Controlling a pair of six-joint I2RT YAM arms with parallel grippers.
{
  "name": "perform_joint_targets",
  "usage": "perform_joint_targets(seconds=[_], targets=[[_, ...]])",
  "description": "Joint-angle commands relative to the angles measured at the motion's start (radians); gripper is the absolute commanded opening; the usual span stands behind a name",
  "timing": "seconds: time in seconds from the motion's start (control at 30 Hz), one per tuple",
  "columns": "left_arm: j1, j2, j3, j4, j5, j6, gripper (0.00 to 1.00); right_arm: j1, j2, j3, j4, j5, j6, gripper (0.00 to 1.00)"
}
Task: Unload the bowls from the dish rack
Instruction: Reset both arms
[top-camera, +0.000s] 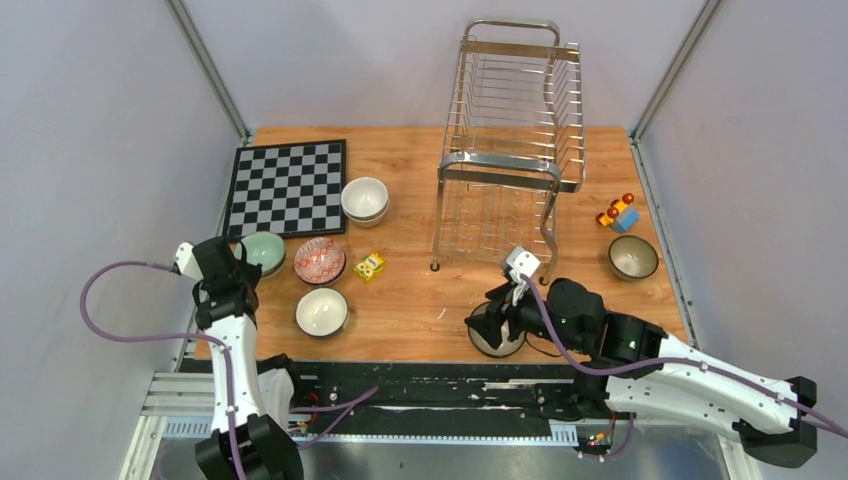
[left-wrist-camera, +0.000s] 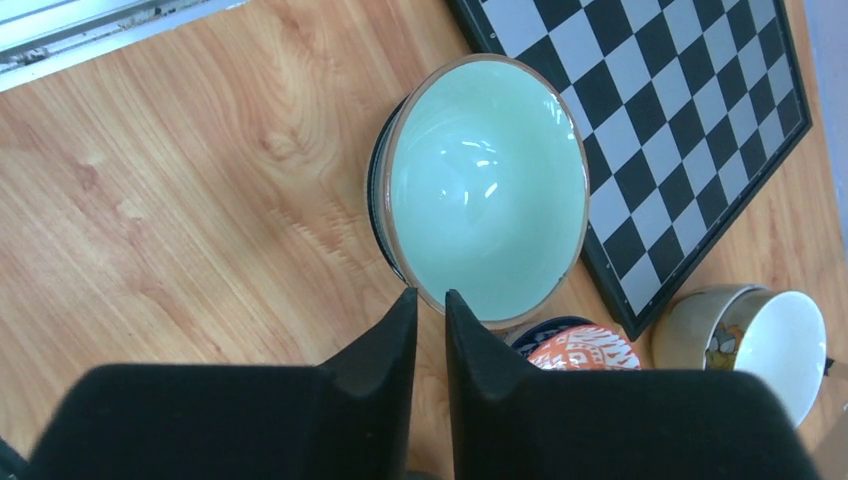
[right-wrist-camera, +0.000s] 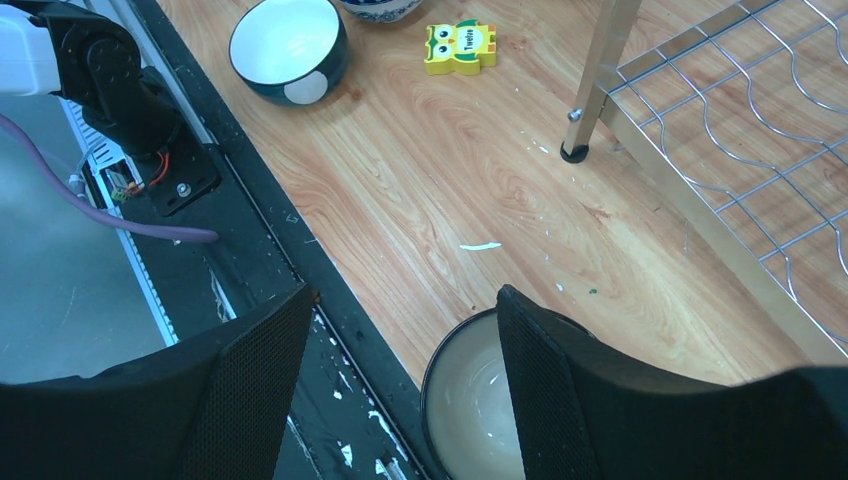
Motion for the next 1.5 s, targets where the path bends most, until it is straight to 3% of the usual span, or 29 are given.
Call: perform_joint_targets(seconds=[0.0, 0.2, 0.6, 0.77, 0.9, 1.2, 1.47], targets=[[0.014, 0.016, -0.036, 0.079, -0.007, 0.016, 0.14, 0.013, -0.023, -0.024, 0.021, 0.003, 0.003, 0.72], [0.025, 0.052, -0.071, 0.163, 0.014, -0.014, 0.0, 0.012, -0.041, -0.031, 0.018, 0.009, 0.003, 0.72], [0.032, 0.04, -0.1, 0.186, 0.013, -0.012, 0.0, 0.013, -0.037, -0.036, 0.019, 0.009, 0.002, 0.72], [0.032, 0.0, 0.01, 0.109, 0.05, 0.008, 0.0, 0.013, -0.029, -0.03, 0.019, 0.013, 0.0, 0.72], [0.009, -0.008, 0.083, 0.105, 0.131, 0.023, 0.08, 0.013, -0.018, -0.024, 0.019, 0.015, -0.006, 0.72], [-0.252, -0.035, 0.28, 0.015, -0.023, 0.208, 0.11, 0.013, 0.003, -0.007, 0.018, 0.049, -0.018, 0.72], [-0.655, 0.021, 0.413, -0.078, -0.289, 0.402, 0.12, 0.013, 0.053, 0.043, -0.002, 0.128, -0.039, 0.72]])
